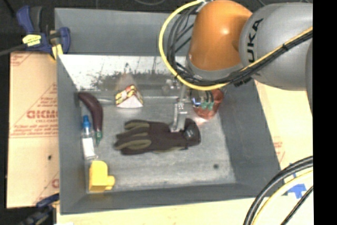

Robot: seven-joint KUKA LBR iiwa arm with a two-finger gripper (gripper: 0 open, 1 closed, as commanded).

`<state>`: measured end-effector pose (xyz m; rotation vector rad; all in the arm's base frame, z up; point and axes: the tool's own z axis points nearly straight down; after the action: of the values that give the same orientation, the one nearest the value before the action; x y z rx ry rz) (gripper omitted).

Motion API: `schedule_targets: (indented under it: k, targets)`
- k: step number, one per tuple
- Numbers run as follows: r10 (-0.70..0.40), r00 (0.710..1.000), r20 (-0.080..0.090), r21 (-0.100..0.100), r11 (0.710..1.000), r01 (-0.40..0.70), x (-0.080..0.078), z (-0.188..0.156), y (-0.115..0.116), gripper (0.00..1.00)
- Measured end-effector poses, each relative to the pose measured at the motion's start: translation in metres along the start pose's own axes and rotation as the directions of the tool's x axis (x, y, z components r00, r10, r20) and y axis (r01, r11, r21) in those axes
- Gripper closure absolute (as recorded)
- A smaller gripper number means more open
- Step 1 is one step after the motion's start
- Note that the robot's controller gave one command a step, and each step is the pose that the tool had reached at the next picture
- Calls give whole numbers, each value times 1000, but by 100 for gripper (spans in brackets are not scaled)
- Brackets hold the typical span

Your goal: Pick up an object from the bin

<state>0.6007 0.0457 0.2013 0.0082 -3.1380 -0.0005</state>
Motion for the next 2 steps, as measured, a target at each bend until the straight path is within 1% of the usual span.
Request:
schedule_targets:
  k: [1,2]
  targets:
    - [0,1000,8,-1,1000,0,-1,-5,0,0]
    - [-39,999,16,2,999,39,2,22,-1,0]
